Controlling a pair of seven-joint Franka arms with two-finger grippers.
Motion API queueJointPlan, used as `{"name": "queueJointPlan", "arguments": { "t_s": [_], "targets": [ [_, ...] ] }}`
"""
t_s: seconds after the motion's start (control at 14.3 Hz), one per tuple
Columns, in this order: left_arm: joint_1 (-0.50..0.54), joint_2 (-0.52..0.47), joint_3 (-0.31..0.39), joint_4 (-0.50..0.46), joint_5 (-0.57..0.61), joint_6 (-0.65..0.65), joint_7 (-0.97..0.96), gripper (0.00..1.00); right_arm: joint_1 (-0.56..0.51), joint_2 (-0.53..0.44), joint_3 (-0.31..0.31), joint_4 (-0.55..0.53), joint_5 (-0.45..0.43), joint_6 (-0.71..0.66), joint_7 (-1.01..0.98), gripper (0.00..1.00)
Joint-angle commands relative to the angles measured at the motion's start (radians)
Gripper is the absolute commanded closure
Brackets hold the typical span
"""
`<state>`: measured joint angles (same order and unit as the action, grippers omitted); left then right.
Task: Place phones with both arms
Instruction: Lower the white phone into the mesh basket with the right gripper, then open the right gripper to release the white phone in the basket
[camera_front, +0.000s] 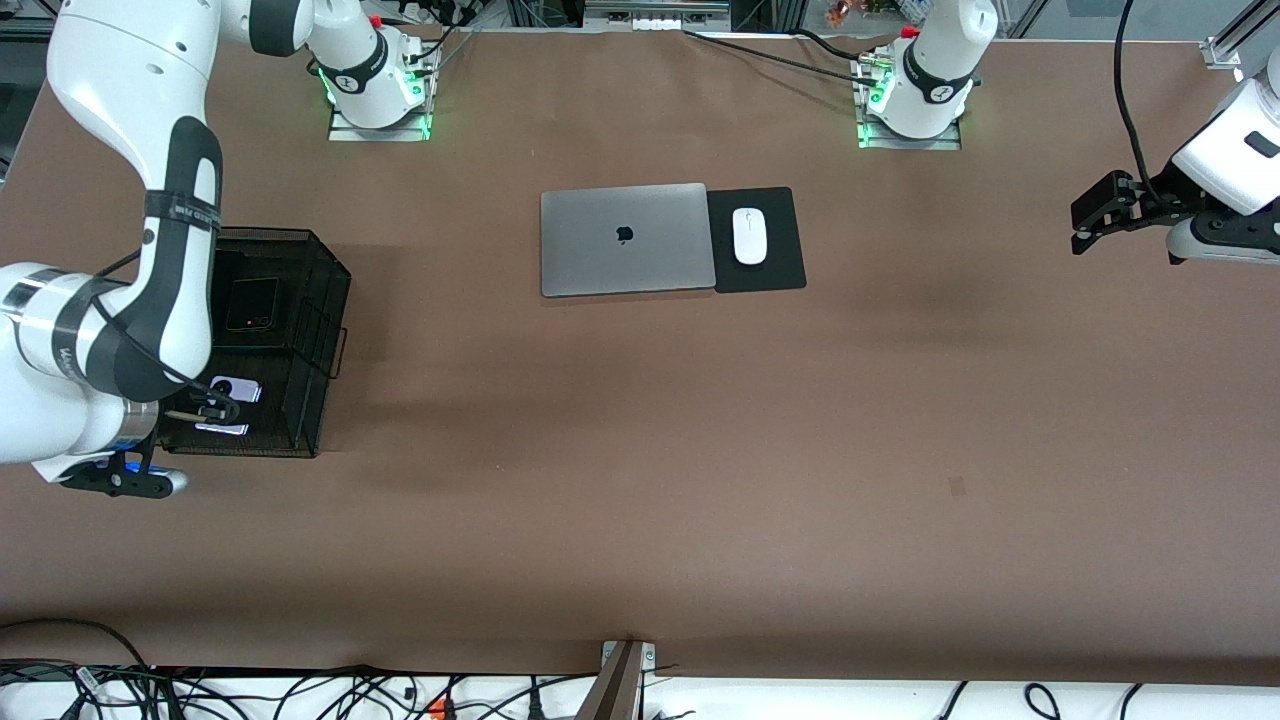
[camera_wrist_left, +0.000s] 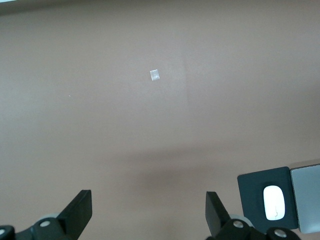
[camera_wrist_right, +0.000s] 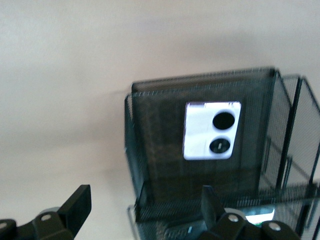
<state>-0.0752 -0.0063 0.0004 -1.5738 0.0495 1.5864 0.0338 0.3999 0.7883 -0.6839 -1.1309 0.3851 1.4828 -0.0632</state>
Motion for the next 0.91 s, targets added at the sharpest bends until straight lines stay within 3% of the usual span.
{"name": "queueJointPlan", "arguments": {
  "t_s": [0.0, 0.42, 0.49, 0.56, 0.7, 0.84],
  "targets": [
    [0.011, 0.009, -0.005, 0.024, -0.019, -0.006, 0.015, 0.00, -0.001, -0.032, 0.001, 0.062, 0.023, -0.114, 0.062, 0.02],
    [0.012, 0.009, -0.005, 0.024, -0.013, 0.010, 0.024, 0.00, 0.013, -0.168, 0.009, 0.066, 0.026, -0.154, 0.126, 0.01],
    [0.012, 0.009, -0.005, 0.024, -0.013, 0.012, 0.024, 0.00, -0.013, -0.191, 0.056, 0.068, 0.024, -0.151, 0.150, 0.01],
    [0.012, 0.009, -0.005, 0.024, -0.013, 0.014, 0.024, 0.00, -0.068, -0.213, 0.140, 0.069, 0.011, -0.148, 0.155, 0.01],
    [0.012, 0.011, -0.005, 0.023, -0.016, 0.015, 0.023, 0.00, -0.185, -0.241, 0.325, 0.069, -0.104, -0.141, 0.166, 0.01],
    [0.012, 0.011, -0.005, 0.023, -0.017, 0.029, 0.023, 0.00, -0.329, -0.286, 0.580, 0.068, -0.280, -0.131, 0.180, 0.01]
  ]
}}
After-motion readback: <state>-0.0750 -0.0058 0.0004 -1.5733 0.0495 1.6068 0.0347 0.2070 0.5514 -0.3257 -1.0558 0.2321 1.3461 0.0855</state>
